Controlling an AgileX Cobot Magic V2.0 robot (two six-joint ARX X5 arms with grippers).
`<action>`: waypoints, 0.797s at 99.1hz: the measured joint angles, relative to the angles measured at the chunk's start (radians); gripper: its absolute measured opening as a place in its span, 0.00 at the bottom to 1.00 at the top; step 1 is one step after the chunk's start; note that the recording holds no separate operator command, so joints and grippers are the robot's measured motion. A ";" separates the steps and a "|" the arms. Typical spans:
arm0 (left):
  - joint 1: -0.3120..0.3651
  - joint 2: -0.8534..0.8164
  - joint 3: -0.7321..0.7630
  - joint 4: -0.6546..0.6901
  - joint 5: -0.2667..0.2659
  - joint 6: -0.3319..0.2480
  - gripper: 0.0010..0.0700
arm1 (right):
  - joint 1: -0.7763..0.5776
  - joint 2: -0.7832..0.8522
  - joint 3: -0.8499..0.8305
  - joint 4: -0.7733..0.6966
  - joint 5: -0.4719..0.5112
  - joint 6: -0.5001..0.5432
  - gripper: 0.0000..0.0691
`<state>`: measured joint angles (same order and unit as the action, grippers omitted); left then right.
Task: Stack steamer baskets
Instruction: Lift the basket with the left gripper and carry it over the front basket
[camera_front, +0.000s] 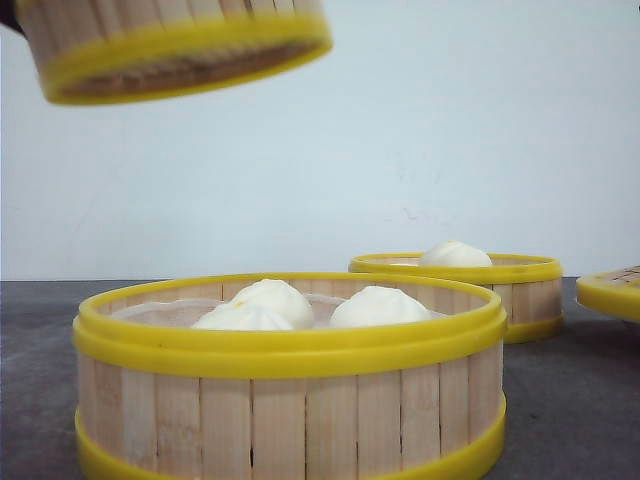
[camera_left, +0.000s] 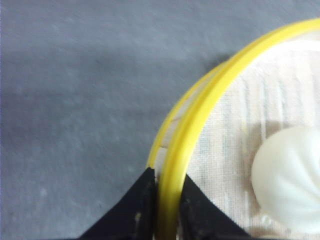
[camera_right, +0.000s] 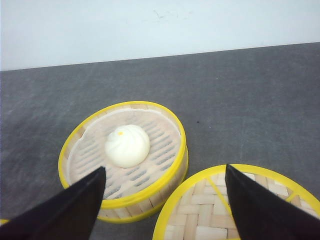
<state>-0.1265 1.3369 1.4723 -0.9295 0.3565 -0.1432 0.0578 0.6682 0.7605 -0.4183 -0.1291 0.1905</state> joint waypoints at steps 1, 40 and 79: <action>-0.005 -0.005 0.000 -0.006 0.000 0.005 0.03 | 0.000 0.000 0.000 0.000 0.000 0.000 0.68; -0.239 -0.027 -0.135 -0.025 -0.104 0.076 0.03 | 0.008 0.000 0.000 0.005 0.000 0.000 0.68; -0.336 0.010 -0.304 0.161 -0.148 0.061 0.03 | 0.022 0.000 0.000 0.004 0.000 0.000 0.68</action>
<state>-0.4629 1.3468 1.1679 -0.7689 0.2085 -0.0822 0.0795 0.6682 0.7605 -0.4141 -0.1291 0.1909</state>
